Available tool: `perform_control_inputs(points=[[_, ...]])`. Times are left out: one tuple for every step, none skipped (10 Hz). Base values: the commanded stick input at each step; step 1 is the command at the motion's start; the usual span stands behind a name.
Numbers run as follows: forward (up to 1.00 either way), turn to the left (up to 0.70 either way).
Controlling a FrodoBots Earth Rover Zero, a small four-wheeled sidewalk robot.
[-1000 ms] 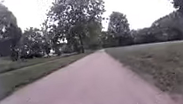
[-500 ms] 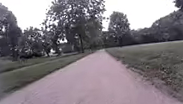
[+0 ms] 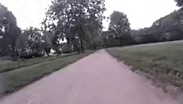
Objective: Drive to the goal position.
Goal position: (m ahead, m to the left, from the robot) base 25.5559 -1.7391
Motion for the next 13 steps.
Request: perform_control_inputs(points=[[0.70, 0.00], [0.70, 0.00], [0.70, 0.00], [0.70, 0.00], [0.70, 0.00], [0.70, 0.00], [0.70, 0.00], [0.70, 0.00], [0.70, 0.00], [0.70, 0.00], [0.70, 0.00], [0.70, 0.00], [0.70, 0.00]])
